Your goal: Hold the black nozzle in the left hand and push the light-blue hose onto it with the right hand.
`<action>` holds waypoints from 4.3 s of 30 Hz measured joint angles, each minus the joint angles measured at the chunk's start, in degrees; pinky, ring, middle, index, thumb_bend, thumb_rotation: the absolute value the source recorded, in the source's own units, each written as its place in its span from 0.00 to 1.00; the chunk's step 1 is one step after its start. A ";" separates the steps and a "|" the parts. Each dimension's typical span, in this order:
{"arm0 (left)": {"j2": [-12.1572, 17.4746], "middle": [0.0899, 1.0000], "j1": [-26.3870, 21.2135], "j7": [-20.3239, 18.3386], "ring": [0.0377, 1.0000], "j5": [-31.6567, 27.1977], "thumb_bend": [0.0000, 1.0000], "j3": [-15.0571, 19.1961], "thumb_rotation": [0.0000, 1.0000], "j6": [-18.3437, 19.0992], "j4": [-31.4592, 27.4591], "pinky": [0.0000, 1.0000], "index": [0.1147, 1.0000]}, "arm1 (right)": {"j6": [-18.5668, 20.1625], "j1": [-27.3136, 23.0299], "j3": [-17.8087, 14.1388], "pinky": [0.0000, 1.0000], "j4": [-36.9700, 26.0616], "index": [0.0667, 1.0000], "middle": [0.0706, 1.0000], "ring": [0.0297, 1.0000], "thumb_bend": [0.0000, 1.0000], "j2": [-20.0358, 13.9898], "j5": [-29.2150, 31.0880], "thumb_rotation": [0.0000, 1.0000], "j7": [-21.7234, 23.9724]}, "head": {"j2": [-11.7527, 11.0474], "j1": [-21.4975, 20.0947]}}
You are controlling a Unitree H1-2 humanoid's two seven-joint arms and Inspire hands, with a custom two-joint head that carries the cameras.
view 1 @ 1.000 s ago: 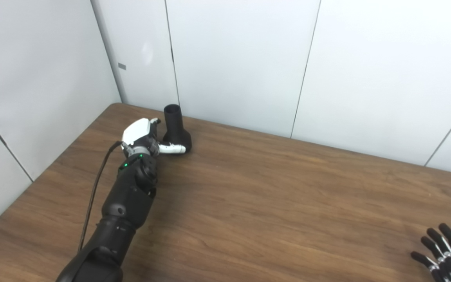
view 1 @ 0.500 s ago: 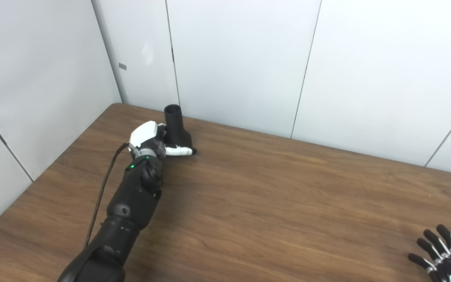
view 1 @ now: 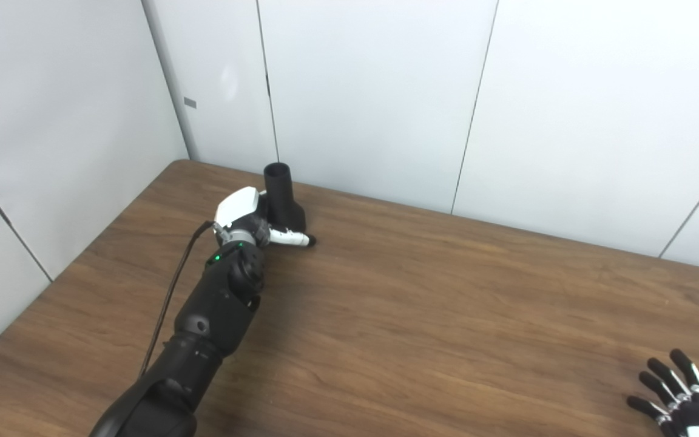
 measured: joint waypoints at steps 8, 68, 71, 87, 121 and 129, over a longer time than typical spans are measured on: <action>-0.01 0.72 -0.17 3.50 0.77 -2.21 0.79 0.19 0.07 -1.34 1.11 0.74 0.62 | -0.02 0.09 -0.04 0.67 -0.19 0.92 0.84 0.82 0.49 0.26 -1.14 0.76 -0.94 | 0.35 0.09; -6.20 0.41 28.42 0.85 0.51 10.19 0.52 -18.80 0.00 -7.78 -44.30 0.46 0.44 | -1.95 1.46 4.38 0.70 -2.57 0.88 0.78 0.77 0.46 5.48 -12.25 0.79 -6.63 | 8.52 -19.07; -6.78 0.38 30.02 -0.32 0.50 14.26 0.52 -21.98 0.00 -10.16 -45.63 0.43 0.44 | -1.90 1.48 4.92 0.72 -2.67 0.89 0.80 0.80 0.46 6.12 -13.02 0.81 -6.86 | 9.23 -20.30; -10.75 0.35 32.81 -0.06 0.48 30.12 0.52 -31.18 0.00 -21.30 -42.17 0.45 0.44 | 1.91 1.82 6.45 0.69 -3.96 0.88 0.79 0.79 0.46 9.58 -13.75 0.82 -8.86 | 12.13 -23.55; -12.87 0.35 31.79 4.08 0.48 31.11 0.52 -29.37 0.00 -25.45 -37.49 0.43 0.44 | 30.88 -21.93 -0.74 0.66 -15.17 0.75 0.80 0.77 0.73 -24.68 -23.37 0.05 3.87 | 14.15 -38.22; -12.13 0.35 31.94 4.74 0.47 30.02 0.52 -28.59 0.00 -25.98 -37.38 0.43 0.44 | 32.48 -27.51 4.74 0.74 -5.57 0.77 0.82 0.83 0.82 -31.60 -31.35 0.00 8.66 | 13.62 -40.16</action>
